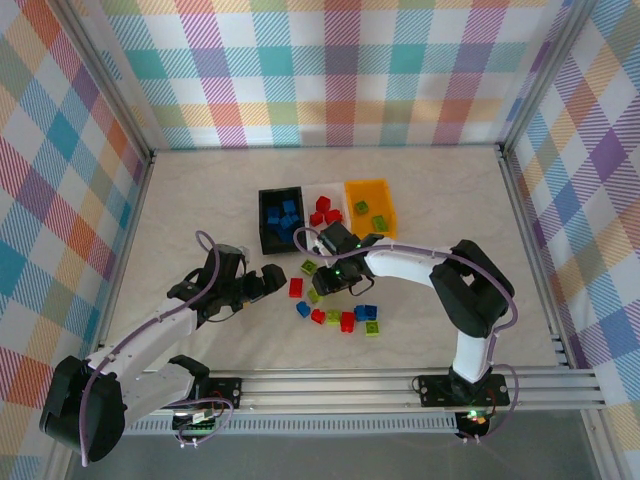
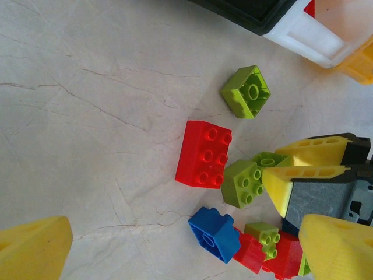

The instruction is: Sort the legos into containers by color

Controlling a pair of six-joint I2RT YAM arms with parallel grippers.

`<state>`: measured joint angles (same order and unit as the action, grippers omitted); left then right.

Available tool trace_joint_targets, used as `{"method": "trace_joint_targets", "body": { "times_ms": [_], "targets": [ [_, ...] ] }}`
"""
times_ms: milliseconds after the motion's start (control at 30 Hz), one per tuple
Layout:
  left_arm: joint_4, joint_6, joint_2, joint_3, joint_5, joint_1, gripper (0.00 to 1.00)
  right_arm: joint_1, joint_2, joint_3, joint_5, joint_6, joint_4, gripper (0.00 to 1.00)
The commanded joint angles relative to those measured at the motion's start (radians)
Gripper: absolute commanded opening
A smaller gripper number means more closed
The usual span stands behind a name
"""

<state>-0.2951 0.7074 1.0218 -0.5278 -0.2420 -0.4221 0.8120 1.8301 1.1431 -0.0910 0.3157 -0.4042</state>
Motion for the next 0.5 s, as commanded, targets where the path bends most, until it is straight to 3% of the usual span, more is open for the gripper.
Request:
{"method": "trace_joint_targets", "body": {
  "times_ms": [0,233,367,467],
  "targets": [
    [-0.015,0.002,-0.002,0.014,0.01,0.011,1.0,0.005,-0.036,-0.008,0.043,0.008,-0.003,0.38],
    [-0.006,-0.003,-0.002,0.012,0.003,0.011,1.0,-0.062,-0.193,-0.03,0.093,0.029,-0.005,0.33],
    [0.001,-0.004,0.0,0.011,-0.005,0.011,1.0,-0.182,-0.242,0.015,0.12,0.034,-0.018,0.33],
    [0.004,-0.001,0.001,0.014,-0.002,0.011,1.0,-0.275,-0.191,0.083,0.127,0.046,-0.015,0.33]
  ]
}}
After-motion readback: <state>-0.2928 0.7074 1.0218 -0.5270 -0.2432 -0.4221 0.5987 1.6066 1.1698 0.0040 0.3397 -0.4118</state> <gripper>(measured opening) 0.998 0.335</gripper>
